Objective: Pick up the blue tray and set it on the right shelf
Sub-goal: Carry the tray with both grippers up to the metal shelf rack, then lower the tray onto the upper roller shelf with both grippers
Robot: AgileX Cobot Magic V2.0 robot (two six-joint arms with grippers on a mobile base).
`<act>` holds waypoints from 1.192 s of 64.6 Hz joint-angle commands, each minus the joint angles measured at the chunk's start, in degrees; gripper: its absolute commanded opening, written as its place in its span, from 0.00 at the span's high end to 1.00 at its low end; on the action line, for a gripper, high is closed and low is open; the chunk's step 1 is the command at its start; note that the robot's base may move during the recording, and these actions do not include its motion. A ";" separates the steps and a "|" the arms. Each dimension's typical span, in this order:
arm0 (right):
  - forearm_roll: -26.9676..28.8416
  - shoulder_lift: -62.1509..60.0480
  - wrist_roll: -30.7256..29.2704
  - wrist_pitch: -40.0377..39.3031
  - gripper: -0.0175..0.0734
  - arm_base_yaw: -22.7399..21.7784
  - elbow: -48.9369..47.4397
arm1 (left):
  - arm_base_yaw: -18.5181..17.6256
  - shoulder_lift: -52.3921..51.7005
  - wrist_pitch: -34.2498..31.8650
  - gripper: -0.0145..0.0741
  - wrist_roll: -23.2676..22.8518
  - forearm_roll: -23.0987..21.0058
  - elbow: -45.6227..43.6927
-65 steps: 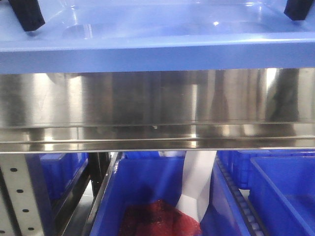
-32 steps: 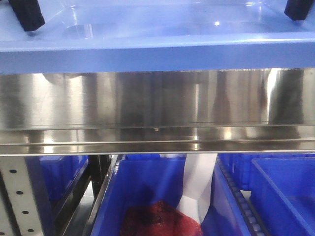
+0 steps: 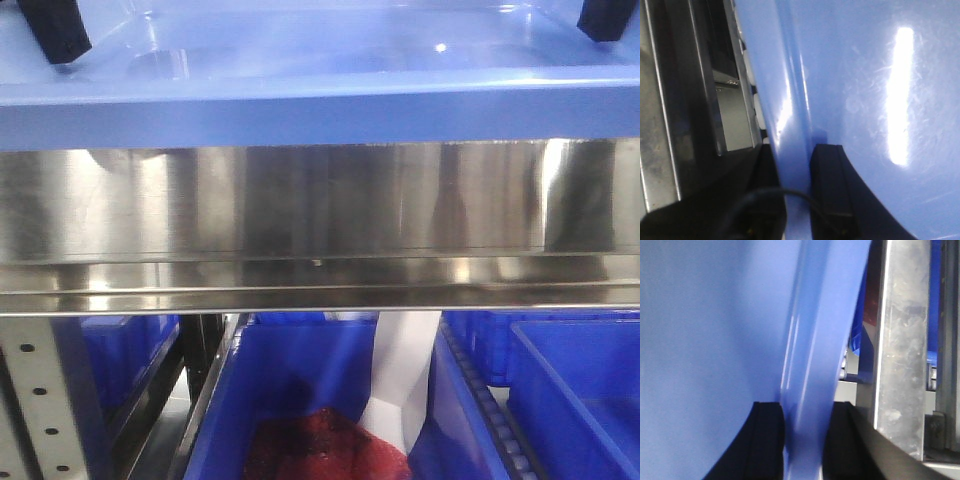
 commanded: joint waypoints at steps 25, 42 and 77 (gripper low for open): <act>-0.04 -1.81 -1.88 -3.61 0.74 0.34 -1.70 | -1.00 -1.80 1.46 0.89 2.54 -3.82 -1.98; -0.02 -1.42 -3.89 -1.97 0.74 -0.80 -7.24 | -1.00 1.40 2.10 0.89 3.95 -3.34 -10.57; 0.07 11.35 -6.95 -6.77 0.74 -8.44 -18.44 | 7.14 19.33 5.47 0.89 3.95 -3.29 -28.27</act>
